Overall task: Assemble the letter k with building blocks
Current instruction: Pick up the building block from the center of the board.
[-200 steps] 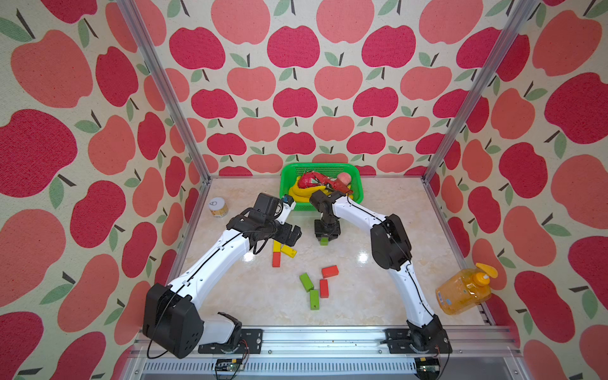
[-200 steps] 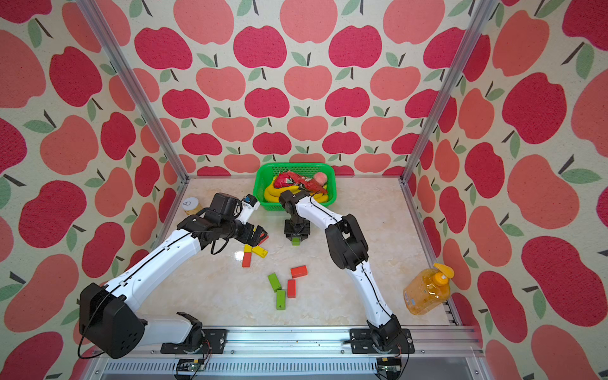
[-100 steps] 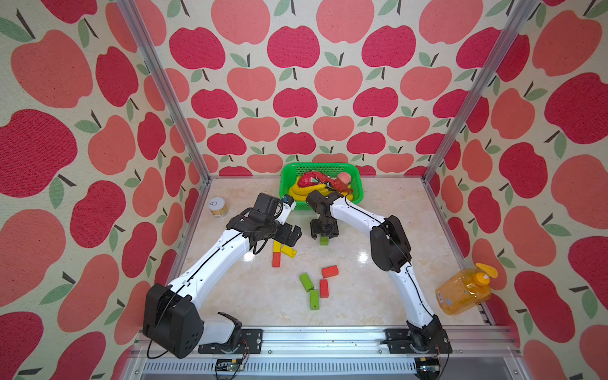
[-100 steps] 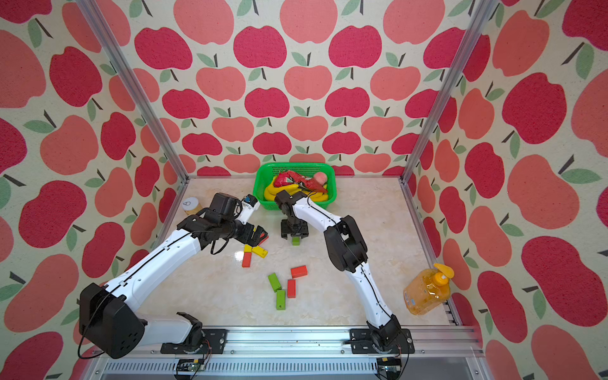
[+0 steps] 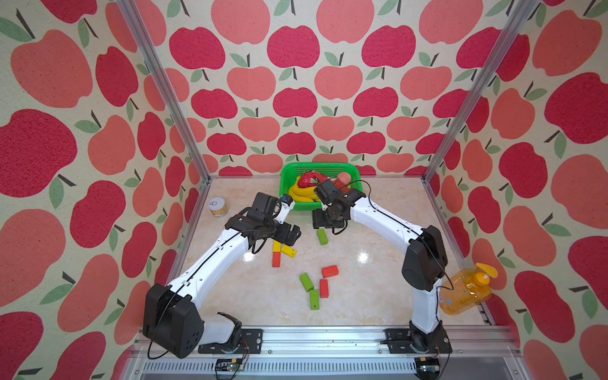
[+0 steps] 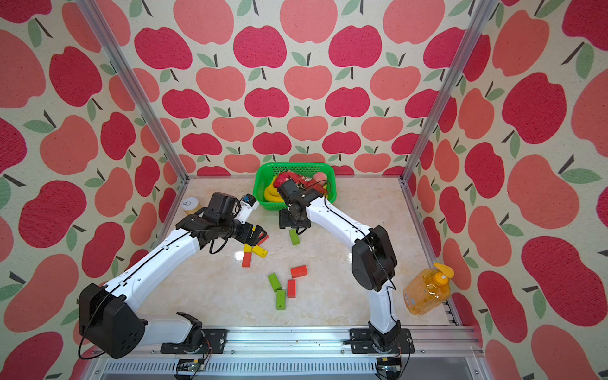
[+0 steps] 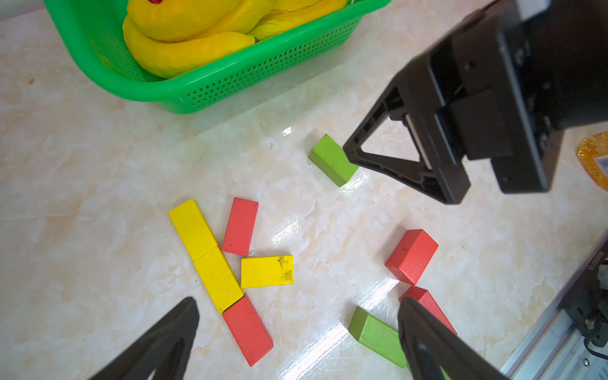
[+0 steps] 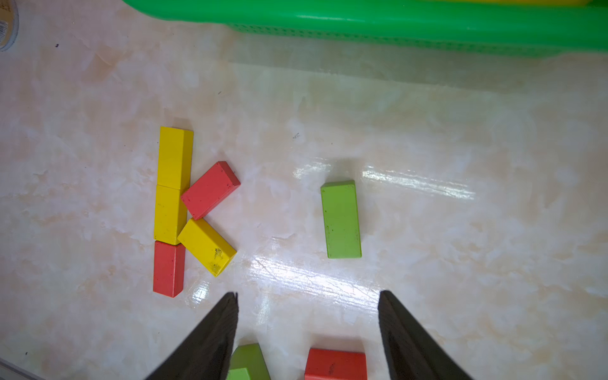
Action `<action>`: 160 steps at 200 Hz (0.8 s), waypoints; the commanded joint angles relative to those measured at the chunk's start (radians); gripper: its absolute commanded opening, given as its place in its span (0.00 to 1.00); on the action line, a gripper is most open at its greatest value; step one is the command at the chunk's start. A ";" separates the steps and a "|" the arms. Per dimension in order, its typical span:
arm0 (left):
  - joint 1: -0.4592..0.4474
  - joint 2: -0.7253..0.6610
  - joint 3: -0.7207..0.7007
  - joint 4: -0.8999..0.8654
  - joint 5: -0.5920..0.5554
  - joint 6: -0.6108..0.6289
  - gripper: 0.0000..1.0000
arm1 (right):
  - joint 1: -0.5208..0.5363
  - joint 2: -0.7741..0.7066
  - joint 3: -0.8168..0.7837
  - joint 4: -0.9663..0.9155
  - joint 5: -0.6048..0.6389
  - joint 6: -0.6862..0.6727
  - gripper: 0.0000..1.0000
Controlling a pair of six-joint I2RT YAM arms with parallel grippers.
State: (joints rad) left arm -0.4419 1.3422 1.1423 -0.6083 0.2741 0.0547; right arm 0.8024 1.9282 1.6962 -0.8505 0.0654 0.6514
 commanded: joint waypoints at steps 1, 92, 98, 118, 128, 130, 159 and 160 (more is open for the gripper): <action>0.004 -0.015 0.025 -0.053 0.045 0.011 0.98 | 0.055 -0.123 -0.215 0.076 -0.030 0.228 0.73; -0.009 -0.042 -0.018 -0.110 0.223 -0.025 0.98 | 0.240 -0.276 -0.504 0.207 0.081 0.836 0.96; -0.009 -0.048 -0.021 -0.108 0.216 -0.024 0.98 | 0.236 -0.289 -0.538 0.251 0.076 0.860 0.97; -0.010 -0.075 -0.026 -0.107 0.179 -0.021 0.98 | 0.220 -0.336 -0.653 0.343 0.070 0.950 0.98; -0.011 -0.087 -0.031 -0.105 0.154 -0.019 0.98 | 0.213 -0.351 -0.685 0.360 0.075 0.979 0.97; -0.010 -0.089 -0.032 -0.105 0.150 -0.019 0.98 | 0.213 -0.351 -0.688 0.361 0.078 0.983 0.97; -0.011 -0.088 -0.037 -0.096 0.178 -0.018 0.98 | 0.200 -0.348 -0.701 0.341 0.089 1.027 0.95; -0.011 -0.088 -0.037 -0.096 0.179 -0.018 0.98 | 0.199 -0.346 -0.701 0.342 0.088 1.028 0.95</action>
State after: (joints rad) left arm -0.4507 1.2572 1.1217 -0.6975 0.4526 0.0330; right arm 1.0130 1.6028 1.0069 -0.5392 0.1268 1.5837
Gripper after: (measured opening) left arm 0.978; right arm 0.958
